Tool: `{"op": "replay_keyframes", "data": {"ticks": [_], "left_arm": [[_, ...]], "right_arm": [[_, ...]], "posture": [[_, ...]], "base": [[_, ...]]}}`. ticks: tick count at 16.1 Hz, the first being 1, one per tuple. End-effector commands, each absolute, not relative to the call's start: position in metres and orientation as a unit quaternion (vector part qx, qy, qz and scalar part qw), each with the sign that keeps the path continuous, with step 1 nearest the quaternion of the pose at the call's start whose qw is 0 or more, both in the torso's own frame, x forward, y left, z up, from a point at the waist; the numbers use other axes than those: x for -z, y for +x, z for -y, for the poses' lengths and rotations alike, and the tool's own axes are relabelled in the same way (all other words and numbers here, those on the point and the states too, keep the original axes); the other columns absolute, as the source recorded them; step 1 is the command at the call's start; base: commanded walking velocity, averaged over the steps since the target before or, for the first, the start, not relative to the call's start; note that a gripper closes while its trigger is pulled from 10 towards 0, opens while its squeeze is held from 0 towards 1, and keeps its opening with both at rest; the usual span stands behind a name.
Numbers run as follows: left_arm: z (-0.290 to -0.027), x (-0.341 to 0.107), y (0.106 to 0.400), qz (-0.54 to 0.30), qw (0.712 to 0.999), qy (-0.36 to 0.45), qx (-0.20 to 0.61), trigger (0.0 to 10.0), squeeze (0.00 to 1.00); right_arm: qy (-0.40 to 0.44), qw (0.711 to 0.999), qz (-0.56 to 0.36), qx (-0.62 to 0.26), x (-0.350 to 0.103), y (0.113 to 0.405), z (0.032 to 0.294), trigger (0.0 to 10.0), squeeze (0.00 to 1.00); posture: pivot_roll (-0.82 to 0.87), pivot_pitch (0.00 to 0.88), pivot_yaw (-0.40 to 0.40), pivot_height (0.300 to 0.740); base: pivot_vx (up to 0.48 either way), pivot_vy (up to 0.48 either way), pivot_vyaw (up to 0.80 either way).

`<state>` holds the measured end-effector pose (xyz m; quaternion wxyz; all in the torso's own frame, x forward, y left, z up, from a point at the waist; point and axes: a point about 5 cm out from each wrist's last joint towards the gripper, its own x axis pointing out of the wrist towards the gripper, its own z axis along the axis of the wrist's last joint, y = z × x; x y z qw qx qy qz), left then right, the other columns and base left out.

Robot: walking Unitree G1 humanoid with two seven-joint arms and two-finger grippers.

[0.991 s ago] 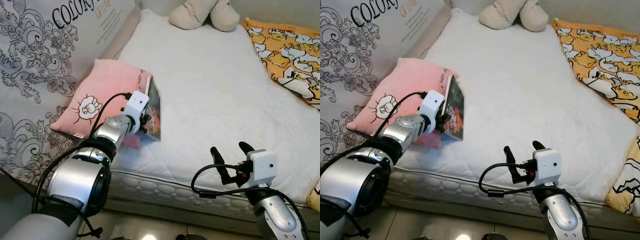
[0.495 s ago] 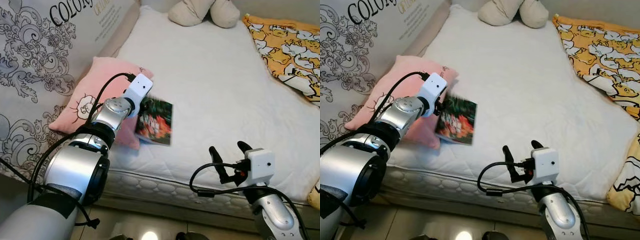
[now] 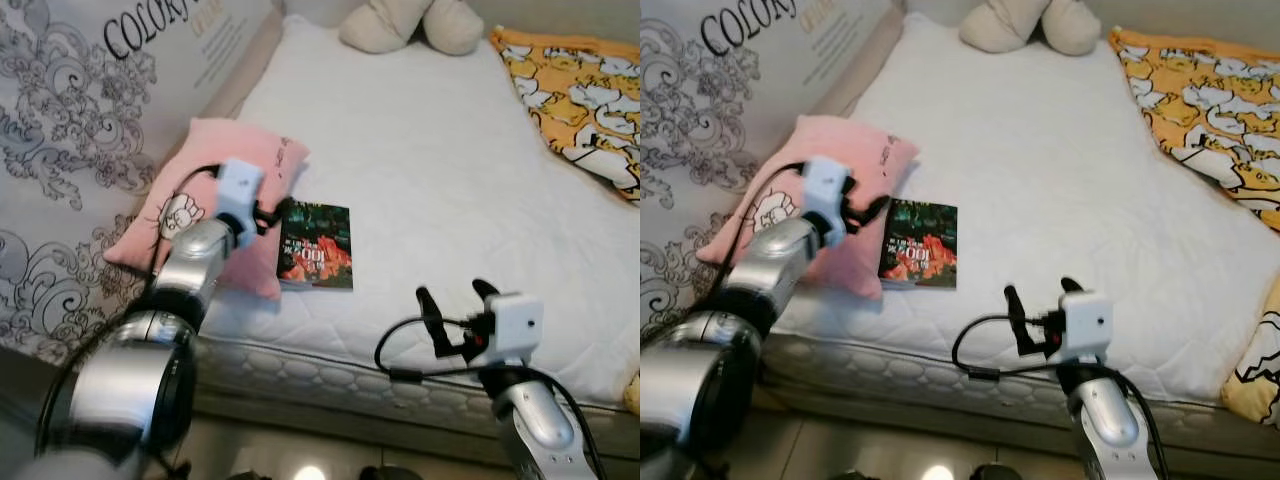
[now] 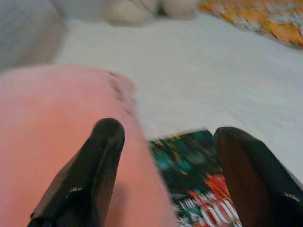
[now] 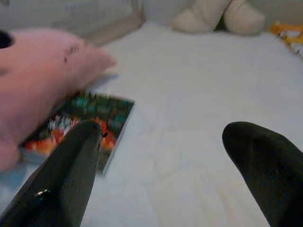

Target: Clean up the room

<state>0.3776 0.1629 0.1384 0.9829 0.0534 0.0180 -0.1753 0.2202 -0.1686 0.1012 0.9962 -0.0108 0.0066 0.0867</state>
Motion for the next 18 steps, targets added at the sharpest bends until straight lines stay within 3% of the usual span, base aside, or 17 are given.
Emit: {"op": "replay_keyframes", "data": {"ticks": [1,3,5,7,9,14,18], "left_arm": [[-0.166,-0.144,0.362,0.05,0.987,0.039,0.146,10.0,0.0],[-0.154,-0.145,0.339,0.09,0.984,0.041,0.15,10.0,0.0],[-0.148,-0.12,0.326,0.049,0.992,-0.022,0.113,10.0,0.0],[-0.142,-0.106,0.316,0.038,0.993,-0.013,0.115,10.0,0.0],[-0.147,-0.096,0.313,0.011,0.996,-0.004,0.093,10.0,0.0],[-0.154,-0.073,0.308,-0.048,0.997,-0.029,0.052,10.0,0.0],[-0.14,-0.079,0.311,-0.035,0.996,-0.029,0.076,10.0,0.0]], "right_arm": [[-0.013,0.998,0.012,-0.054,-0.105,0.224,0.178,10.0,0.0],[-0.023,0.999,0.026,-0.005,-0.107,0.226,0.188,10.0,0.0],[-0.032,0.997,0.075,-0.008,-0.108,0.236,0.19,10.0,0.0],[0.052,0.991,0.06,0.107,-0.093,0.254,0.217,10.0,0.0],[0.101,0.983,0.049,0.145,-0.094,0.264,0.225,10.0,0.0],[0.05,0.985,0.05,0.156,-0.098,0.266,0.228,10.0,0.0],[0.012,0.996,0.031,0.079,-0.095,0.254,0.214,10.0,0.0]], "posture": [[-0.13,0.0,0.035,0.74],[-0.12,0.0,0.023,0.74],[-0.09,0.0,-0.001,0.74],[-0.08,0.0,-0.001,0.74],[-0.09,0.0,0.004,0.74],[-0.12,0.0,0.005,0.74],[-0.17,0.0,0.016,0.74]], "base": [[0.0,0.0,0.0],[0.0,0.0,0.0],[0.0,0.0,0.0],[0.0,0.0,0.0],[0.0,0.0,0.0],[0.165,-0.233,0.0],[0.277,-0.388,0.0]]}}
